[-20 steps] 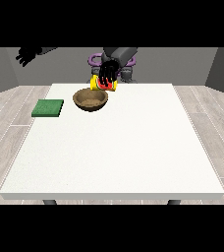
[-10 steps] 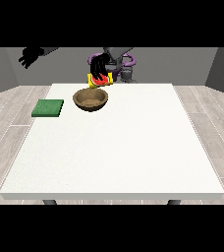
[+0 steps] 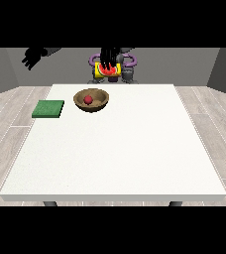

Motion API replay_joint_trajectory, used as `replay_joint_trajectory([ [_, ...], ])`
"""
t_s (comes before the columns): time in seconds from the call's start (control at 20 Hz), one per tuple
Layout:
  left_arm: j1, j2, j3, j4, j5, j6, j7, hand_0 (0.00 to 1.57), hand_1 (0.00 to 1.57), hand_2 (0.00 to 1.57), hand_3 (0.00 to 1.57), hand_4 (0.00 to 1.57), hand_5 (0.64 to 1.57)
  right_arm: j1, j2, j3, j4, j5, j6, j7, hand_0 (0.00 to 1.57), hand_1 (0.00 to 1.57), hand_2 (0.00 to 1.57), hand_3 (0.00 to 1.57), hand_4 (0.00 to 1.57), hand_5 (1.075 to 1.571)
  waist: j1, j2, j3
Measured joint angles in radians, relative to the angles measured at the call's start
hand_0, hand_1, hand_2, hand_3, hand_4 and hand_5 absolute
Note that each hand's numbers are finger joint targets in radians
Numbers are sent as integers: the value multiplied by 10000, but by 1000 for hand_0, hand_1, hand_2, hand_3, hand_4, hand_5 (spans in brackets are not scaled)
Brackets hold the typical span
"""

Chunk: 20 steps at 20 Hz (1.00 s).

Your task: Pick the cup and pour the ball into the bowl, then pick the bowl and place it on the pad

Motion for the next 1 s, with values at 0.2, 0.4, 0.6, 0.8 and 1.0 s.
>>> replay_joint_trajectory([
  [0.2, 623, 564, 1859, -1000, 1993, 1006, -989, 423, 423, 143, 14, 1223, 1537, 269, 109, -50, -103, 95, -340, 23, 0, 0, 0, 106, 780, 1558, 582, -230, -45],
  [0.4, 865, 749, 4040, -2058, 4518, 1418, -1884, 0, 0, 0, 0, 1120, 1570, 353, 408, 40, -174, 236, -712, -4, 0, 0, 0, 0, 788, 1555, 1104, -208, -108],
  [0.6, 1134, 897, 6036, -2947, 7231, 857, -2794, 0, 0, 0, 0, 1049, 1567, 536, 757, 138, -154, 486, -1183, -145, 0, 0, 0, 0, 781, 1560, 1622, -44, -110],
  [0.8, 1395, 1561, 7672, -3387, 9645, -730, -3617, 0, 0, 0, 0, 1053, 1563, 759, 1361, 281, -158, 658, -1713, -324, 0, 0, 0, 0, 728, 1566, 2009, 190, -60],
  [1.0, 1615, 2471, 8924, -3406, 11390, -2384, -4095, 0, 0, 0, 0, 1050, 1559, 936, 2001, 424, -115, 830, -2140, -879, 0, 0, 0, 0, 735, 1566, 2279, 639, -19],
])
